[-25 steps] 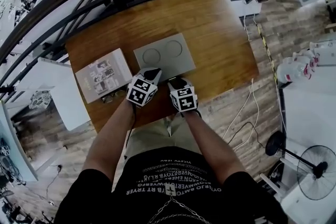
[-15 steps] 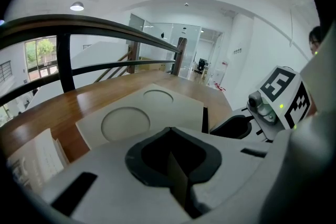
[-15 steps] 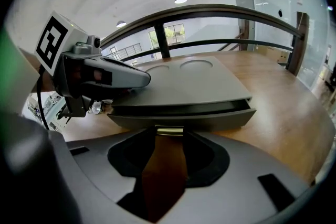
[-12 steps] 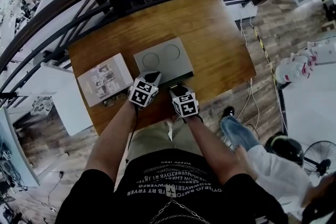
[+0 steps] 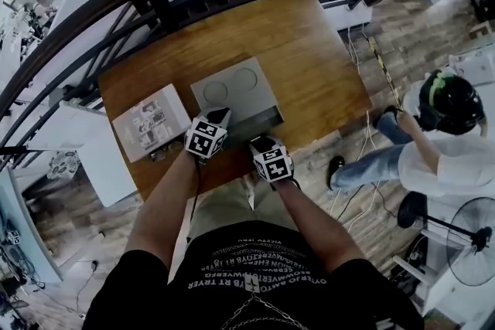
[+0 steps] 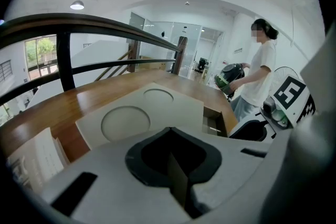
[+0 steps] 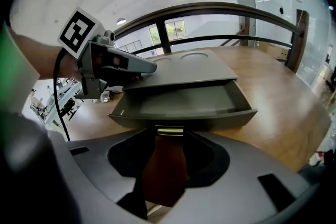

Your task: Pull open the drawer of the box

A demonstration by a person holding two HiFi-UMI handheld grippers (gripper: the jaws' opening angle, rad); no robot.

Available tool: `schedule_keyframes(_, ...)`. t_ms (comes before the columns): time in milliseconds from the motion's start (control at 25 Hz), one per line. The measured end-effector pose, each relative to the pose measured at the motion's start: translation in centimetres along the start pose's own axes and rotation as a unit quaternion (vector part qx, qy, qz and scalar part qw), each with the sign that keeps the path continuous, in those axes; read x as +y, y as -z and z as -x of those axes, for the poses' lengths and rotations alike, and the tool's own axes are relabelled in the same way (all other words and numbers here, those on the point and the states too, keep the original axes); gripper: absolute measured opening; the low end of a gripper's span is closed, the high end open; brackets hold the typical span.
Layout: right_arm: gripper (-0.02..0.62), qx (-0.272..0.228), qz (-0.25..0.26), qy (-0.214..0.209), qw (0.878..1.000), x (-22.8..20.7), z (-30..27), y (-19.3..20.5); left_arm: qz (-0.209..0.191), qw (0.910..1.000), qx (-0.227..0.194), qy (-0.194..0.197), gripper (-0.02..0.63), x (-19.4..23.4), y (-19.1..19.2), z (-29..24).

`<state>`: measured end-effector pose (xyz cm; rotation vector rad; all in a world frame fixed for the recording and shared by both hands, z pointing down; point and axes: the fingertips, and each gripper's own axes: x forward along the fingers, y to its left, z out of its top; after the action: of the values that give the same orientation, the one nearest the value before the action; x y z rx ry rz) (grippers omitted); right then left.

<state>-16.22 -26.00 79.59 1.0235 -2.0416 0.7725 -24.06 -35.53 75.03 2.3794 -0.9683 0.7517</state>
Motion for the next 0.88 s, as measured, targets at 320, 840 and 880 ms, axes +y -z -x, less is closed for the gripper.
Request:
schedule_keyframes(320,0.164,0.016,0.005,-0.006,1.0,0.2,1.2,1.8,-0.001,1.0,0.006,-0.007,0.006,-0.2,0.1,-0.1)
schedule_keyframes(840,0.164,0.028,0.015,-0.013,0.999,0.7,3.0,3.8,-0.08,0.9963,0.013,-0.028,0.006,-1.3,1.1,-0.7)
schedule_keyframes(880,0.164,0.029,0.016,-0.014,0.999,0.7,3.1,3.8,-0.081,0.9962,0.012,-0.029,0.006,-1.3,1.0,-0.7)
